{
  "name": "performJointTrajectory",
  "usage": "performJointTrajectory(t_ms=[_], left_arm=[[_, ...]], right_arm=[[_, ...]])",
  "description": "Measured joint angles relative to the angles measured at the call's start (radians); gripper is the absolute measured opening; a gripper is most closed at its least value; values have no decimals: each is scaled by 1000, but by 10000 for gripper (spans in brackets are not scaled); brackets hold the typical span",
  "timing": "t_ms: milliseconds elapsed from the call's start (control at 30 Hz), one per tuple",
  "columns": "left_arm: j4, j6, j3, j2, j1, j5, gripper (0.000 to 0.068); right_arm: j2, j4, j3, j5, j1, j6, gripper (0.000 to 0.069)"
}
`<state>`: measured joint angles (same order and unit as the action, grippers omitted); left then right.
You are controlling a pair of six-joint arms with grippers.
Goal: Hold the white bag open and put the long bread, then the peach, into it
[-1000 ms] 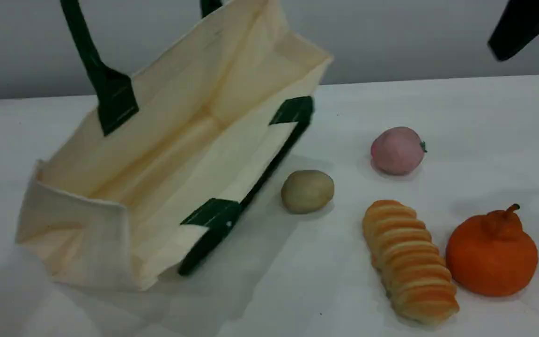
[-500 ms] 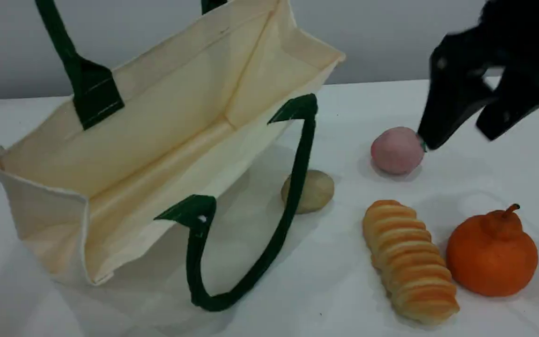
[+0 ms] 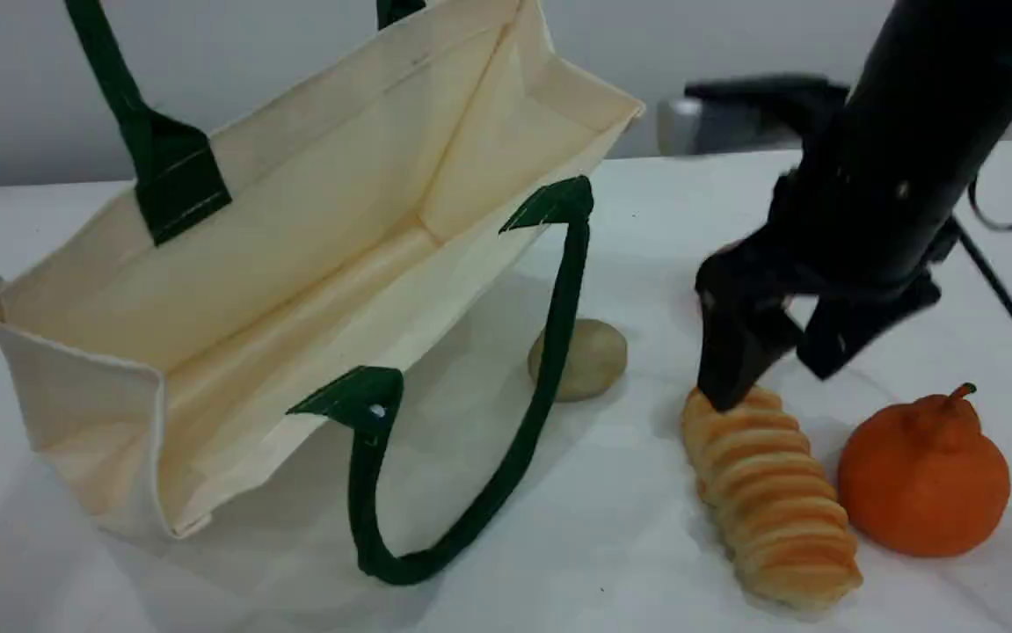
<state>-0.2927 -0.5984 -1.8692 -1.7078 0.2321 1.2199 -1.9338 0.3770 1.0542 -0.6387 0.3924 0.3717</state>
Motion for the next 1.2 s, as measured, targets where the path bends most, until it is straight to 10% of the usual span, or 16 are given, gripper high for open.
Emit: performJointTrajectory(t_ms=[900, 1200], left_arm=[[-25, 0, 0, 0, 0, 1, 88], [-25, 1, 0, 0, 0, 1, 88]], right_arm=[[-169, 21, 1, 122, 7, -3, 570], [-205, 12, 3, 125, 7, 3, 267]])
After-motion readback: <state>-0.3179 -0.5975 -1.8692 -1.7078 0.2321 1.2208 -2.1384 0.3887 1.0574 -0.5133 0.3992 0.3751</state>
